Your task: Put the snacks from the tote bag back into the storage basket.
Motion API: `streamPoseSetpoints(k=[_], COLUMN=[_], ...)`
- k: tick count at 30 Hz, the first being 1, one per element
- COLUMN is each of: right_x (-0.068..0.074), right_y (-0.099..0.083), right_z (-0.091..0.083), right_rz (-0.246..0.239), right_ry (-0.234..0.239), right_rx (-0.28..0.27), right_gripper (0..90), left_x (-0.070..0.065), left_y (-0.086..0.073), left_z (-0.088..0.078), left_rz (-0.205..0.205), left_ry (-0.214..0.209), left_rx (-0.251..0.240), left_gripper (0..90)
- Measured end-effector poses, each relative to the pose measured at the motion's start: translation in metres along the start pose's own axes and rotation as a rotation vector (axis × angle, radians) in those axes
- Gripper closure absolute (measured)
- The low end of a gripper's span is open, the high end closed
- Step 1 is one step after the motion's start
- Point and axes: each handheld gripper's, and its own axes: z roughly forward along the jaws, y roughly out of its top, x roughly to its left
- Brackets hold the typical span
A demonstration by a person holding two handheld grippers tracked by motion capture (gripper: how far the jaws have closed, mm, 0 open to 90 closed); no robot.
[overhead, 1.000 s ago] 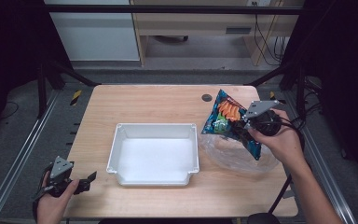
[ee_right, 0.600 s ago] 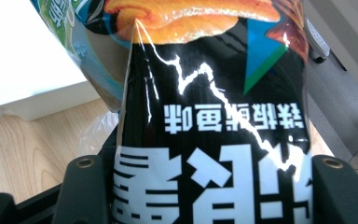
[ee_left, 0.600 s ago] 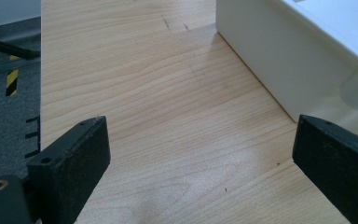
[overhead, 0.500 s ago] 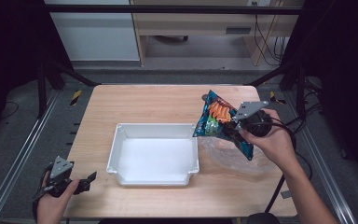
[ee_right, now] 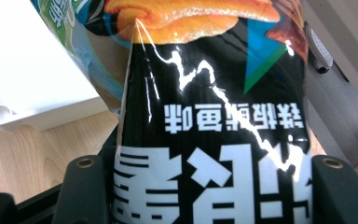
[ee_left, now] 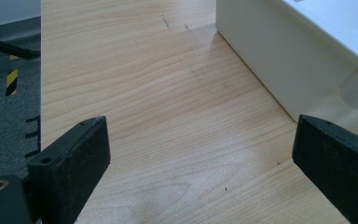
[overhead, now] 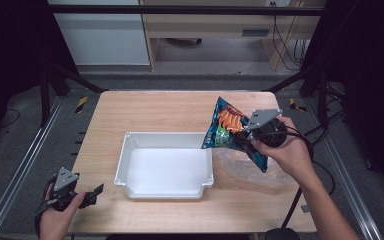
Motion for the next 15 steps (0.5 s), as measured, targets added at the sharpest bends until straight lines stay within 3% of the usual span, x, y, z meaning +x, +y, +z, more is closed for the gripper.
streamPoseSetpoints(k=[15], right_x=[0.016], right_y=[0.02], right_z=[0.002], right_rz=[-0.042], right_ry=[0.013], right_rx=[-0.023], right_gripper=[40.2], left_x=[0.0], left_y=[0.0], left_z=[0.0], left_rz=[0.005], left_ry=[-0.002], left_rx=[-0.001], left_gripper=[3.9])
